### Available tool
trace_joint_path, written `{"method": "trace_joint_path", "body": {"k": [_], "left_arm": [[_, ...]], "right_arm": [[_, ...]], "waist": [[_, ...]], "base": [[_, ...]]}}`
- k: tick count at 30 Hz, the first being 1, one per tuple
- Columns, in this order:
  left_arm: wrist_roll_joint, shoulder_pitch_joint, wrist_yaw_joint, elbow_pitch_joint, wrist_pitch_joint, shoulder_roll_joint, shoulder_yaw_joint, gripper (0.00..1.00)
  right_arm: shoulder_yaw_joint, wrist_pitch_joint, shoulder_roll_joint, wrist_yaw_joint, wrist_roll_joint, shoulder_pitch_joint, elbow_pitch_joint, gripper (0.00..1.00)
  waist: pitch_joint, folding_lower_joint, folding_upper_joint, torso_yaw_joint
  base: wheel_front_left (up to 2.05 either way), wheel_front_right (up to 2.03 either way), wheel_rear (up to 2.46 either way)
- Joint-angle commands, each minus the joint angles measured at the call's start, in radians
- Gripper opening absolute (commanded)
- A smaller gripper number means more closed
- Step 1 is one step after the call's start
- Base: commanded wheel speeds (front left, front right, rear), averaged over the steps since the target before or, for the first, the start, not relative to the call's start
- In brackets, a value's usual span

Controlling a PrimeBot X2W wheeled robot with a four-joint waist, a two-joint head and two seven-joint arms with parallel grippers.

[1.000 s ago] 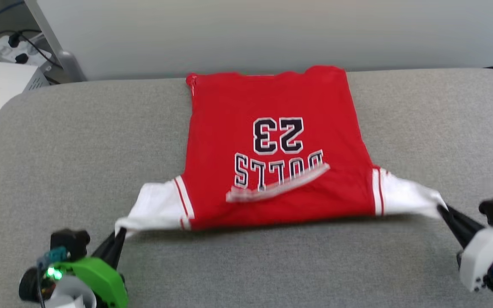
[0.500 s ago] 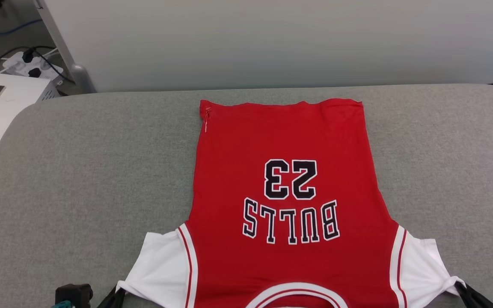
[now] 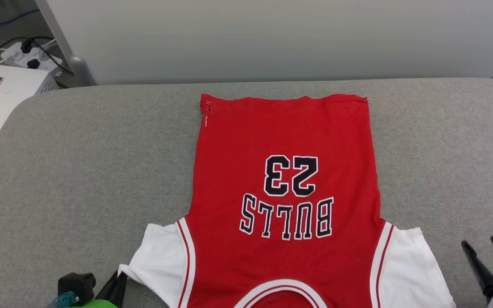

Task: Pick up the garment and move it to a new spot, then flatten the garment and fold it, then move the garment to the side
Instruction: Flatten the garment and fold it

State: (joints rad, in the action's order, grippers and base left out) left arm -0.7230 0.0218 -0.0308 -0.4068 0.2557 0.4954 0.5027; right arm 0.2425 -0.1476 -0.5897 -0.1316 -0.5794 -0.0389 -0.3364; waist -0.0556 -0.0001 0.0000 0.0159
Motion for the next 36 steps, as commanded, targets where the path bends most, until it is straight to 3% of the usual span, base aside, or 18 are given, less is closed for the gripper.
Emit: {"method": "trace_joint_path", "body": {"k": [1,7,13,26,31,36], "left_arm": [[0.018,0.002,-0.003,0.016,0.006,-0.008,-0.013,0.0],[0.092,0.023,-0.027,0.117,0.006,-0.028,-0.048,0.0],[0.158,0.063,-0.042,0.222,0.006,-0.055,-0.068,0.0],[0.302,0.161,-0.029,0.37,0.006,-0.152,-0.115,0.0],[0.343,0.192,-0.013,0.402,0.006,-0.189,-0.135,0.0],[0.377,0.211,0.01,0.417,0.006,-0.219,-0.152,0.0]], "right_arm": [[-0.029,0.006,-0.012,0.001,0.018,0.031,0.033,1.0],[-0.162,0.066,-0.047,0.001,0.076,0.182,0.191,1.0],[-0.194,0.219,-0.071,0.001,0.061,0.448,0.248,1.0],[0.035,0.989,-0.096,0.001,-0.127,1.024,-0.012,1.0],[0.074,1.117,-0.074,0.001,-0.09,1.153,-0.111,1.0],[0.082,1.129,-0.049,0.001,-0.036,1.221,-0.194,1.0]], "waist": [[-0.011,0.0001,0.0,-0.007],[-0.07,0.0001,0.0,-0.03],[-0.18,0.0001,0.0,-0.075],[-0.424,0.0001,0.0,-0.185],[-0.496,0.0001,0.0,-0.217],[-0.55,0.0001,0.0,-0.237]], "base": [[0.0,0.0,0.0],[0.0,0.0,0.0],[0.0,0.0,0.0],[0.0,0.0,0.0],[0.0,0.0,0.0],[0.0,0.0,0.0]]}}
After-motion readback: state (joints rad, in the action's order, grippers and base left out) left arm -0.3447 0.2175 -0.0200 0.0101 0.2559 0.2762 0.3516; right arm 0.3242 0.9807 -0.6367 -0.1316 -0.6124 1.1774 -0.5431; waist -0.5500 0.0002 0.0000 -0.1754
